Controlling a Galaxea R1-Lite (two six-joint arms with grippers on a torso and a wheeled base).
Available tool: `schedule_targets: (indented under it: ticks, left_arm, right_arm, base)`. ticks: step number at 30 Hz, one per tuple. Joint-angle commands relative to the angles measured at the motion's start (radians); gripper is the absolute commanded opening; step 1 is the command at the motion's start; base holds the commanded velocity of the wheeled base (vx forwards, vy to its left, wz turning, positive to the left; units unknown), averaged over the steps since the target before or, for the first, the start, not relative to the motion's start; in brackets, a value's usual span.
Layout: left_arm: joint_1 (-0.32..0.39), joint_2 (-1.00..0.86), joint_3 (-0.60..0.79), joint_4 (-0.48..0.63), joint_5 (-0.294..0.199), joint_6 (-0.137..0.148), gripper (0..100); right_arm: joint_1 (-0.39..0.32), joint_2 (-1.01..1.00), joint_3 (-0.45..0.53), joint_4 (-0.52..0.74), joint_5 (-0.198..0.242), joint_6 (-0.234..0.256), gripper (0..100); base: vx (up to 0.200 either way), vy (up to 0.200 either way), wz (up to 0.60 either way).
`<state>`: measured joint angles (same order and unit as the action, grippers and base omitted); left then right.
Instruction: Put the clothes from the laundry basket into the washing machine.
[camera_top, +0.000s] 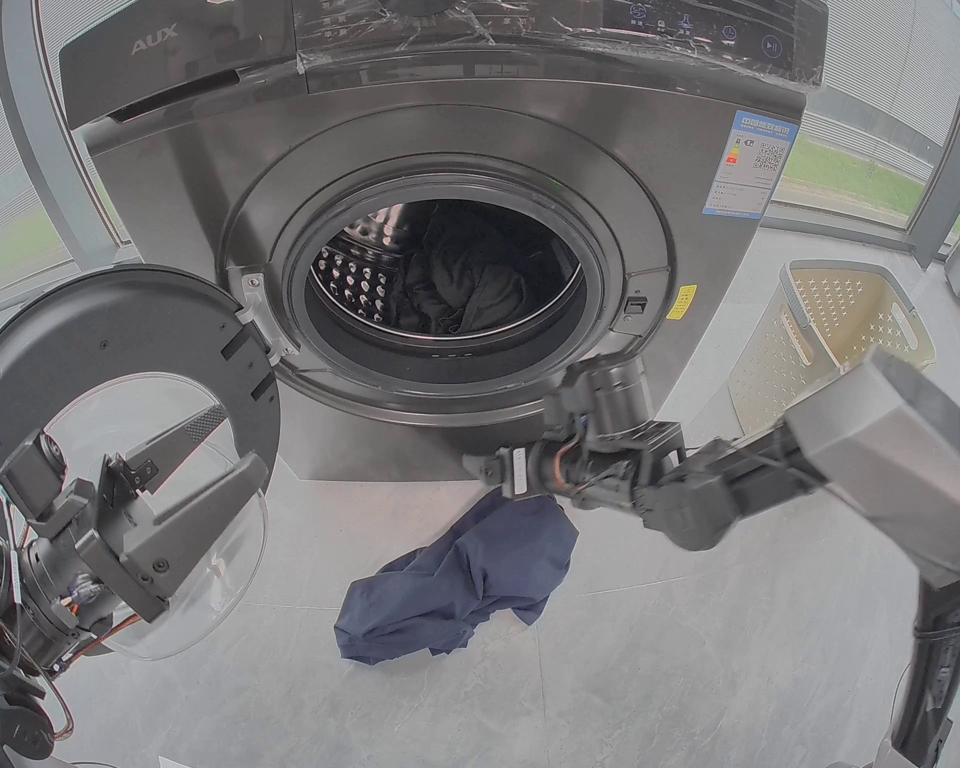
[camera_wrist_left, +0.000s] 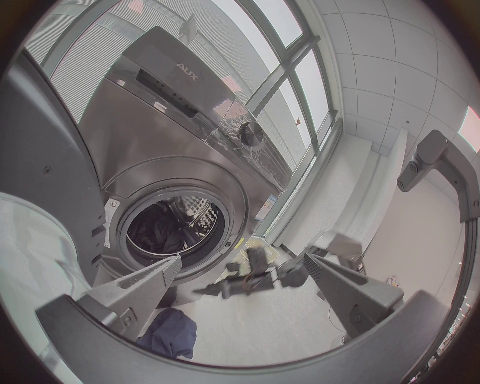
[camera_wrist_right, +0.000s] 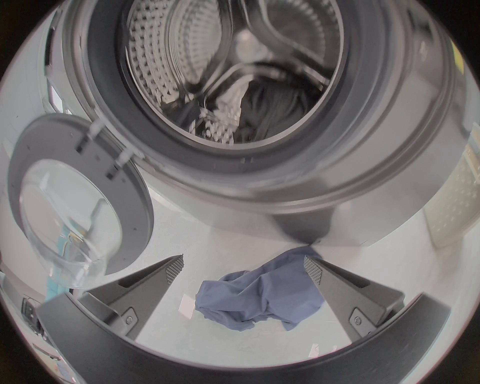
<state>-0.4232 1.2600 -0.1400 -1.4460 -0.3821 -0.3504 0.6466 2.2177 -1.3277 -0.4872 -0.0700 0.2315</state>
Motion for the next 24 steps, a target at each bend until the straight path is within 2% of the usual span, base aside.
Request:
schedule_targets:
  ticks: [1,3,4,7,8,11,15,16,17,18,19,20,22,23,24]
  left_arm:
    - [0.038,-0.403,0.068,0.447,0.011,0.107,100]
    - [0.064,-0.502,0.056,0.615,0.016,0.126,100]
    - [0.090,-0.577,0.045,0.722,0.019,0.153,100]
    - [0.100,-0.603,0.043,0.754,0.019,0.160,100]
    - [0.156,-0.820,0.040,0.978,0.019,0.183,100]
    - [0.192,-1.002,0.028,1.178,0.017,0.183,100]
    - [0.210,-1.163,0.028,1.391,0.039,0.182,100]
    - [0.210,-1.163,0.028,1.391,0.039,0.182,100]
    - [0.212,-1.173,0.059,1.411,0.080,0.199,100]
    - [0.212,-1.168,0.091,1.397,0.117,0.200,100]
    - [0.212,-1.168,0.091,1.397,0.117,0.200,100]
    - [0.213,-1.168,0.140,1.371,0.166,0.208,100]
    - [0.236,-1.166,0.140,1.371,0.192,0.215,100]
    - [0.258,-1.166,0.140,1.374,0.200,0.223,100]
    - [0.279,-1.166,0.140,1.375,0.204,0.229,100]
  right_arm:
    - [-0.272,-1.313,0.864,-0.034,-0.019,-0.265,100]
    - [-0.326,-1.428,0.909,-0.031,-0.028,-0.273,100]
    - [-0.377,-1.498,0.955,-0.030,-0.028,-0.273,100]
    - [-0.393,-1.521,0.970,-0.030,-0.028,-0.274,100]
    - [-0.499,-1.692,1.099,-0.028,-0.016,-0.290,100]
    - [-0.558,-1.819,1.196,-0.027,-0.013,-0.291,100]
    - [-0.591,-1.929,1.277,-0.008,-0.005,-0.291,100]
    - [-0.591,-1.929,1.277,-0.008,-0.005,-0.291,100]
    - [-0.604,-1.986,1.325,0.009,-0.001,-0.290,100]
    - [-0.610,-2.040,1.328,0.072,-0.001,-0.282,100]
    - [-0.610,-2.040,1.328,0.072,-0.001,-0.282,100]
    - [-0.608,-2.149,1.326,0.245,0.007,-0.278,100]
    - [-0.636,-2.218,1.326,0.415,0.018,-0.271,100]
    - [-0.645,-2.218,1.323,0.450,0.029,-0.261,100]
    - [-0.642,-2.218,1.326,0.423,0.029,-0.261,100]
  base:
    - [0.000,0.000,0.00]
    - [0.000,0.000,0.00]
    - [0.000,0.000,0.00]
    - [0.000,0.000,0.00]
    - [0.000,0.000,0.00]
    - [0.000,0.000,0.00]
    - [0.000,0.000,0.00]
    - [0.000,0.000,0.00]
    - [0.000,0.000,0.00]
    - [0.000,0.000,0.00]
    - [0.000,0.000,0.00]
    - [0.000,0.000,0.00]
    - [0.000,0.000,0.00]
    - [0.000,0.000,0.00]
    - [0.000,0.000,0.00]
